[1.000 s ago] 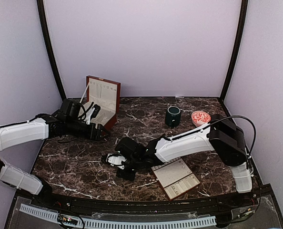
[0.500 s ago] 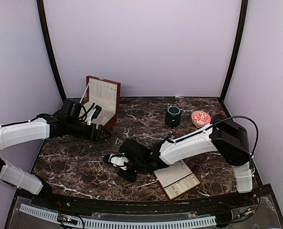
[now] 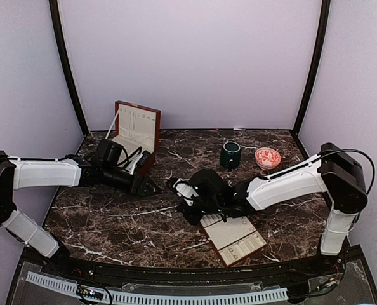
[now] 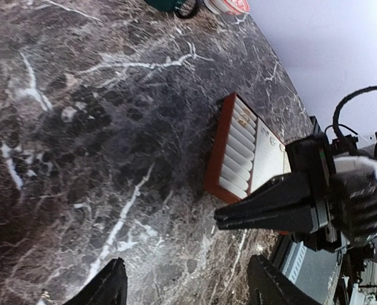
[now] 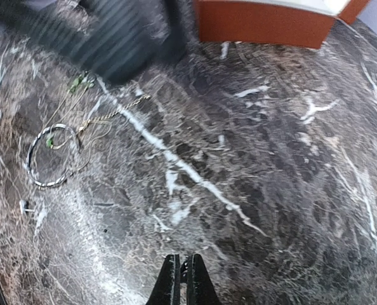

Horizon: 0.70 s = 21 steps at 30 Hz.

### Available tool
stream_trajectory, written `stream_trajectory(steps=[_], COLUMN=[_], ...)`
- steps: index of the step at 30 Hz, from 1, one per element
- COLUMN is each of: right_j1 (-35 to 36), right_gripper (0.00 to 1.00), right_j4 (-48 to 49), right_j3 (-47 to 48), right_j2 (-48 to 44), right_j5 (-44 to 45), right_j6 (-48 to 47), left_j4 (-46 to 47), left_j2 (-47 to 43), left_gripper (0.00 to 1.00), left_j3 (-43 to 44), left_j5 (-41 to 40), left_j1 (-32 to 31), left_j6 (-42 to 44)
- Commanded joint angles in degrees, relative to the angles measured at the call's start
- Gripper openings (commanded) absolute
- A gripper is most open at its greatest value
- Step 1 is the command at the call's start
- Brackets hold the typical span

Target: Organize the mixed jewelry

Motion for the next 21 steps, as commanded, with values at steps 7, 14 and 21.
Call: stream_trajectory(steps=[7, 14, 21], right_j1=[-1.28, -1.32, -1.32], right_gripper=[0.0, 0.0, 0.0], right_j4=[7.29, 8.23, 9.09], right_j3=[-5.4, -6.47, -7.15], right_j2=[-7.14, -9.33, -10.3], right_j5=[2.01, 1.38, -0.2], right_j6=[6.54, 7.15, 7.32], left_j4=[5.5, 7.8, 9.02], left_j2=[4.84, 7.66, 9.01], left_gripper=[0.55, 0.48, 0.42], left_j3=[0.04, 1.04, 2.06], left_j5=[9.48, 12.41, 12.99], left_j1=[-7.04, -8.74, -8.92], left_j6=[-0.49, -1.67, -2.4])
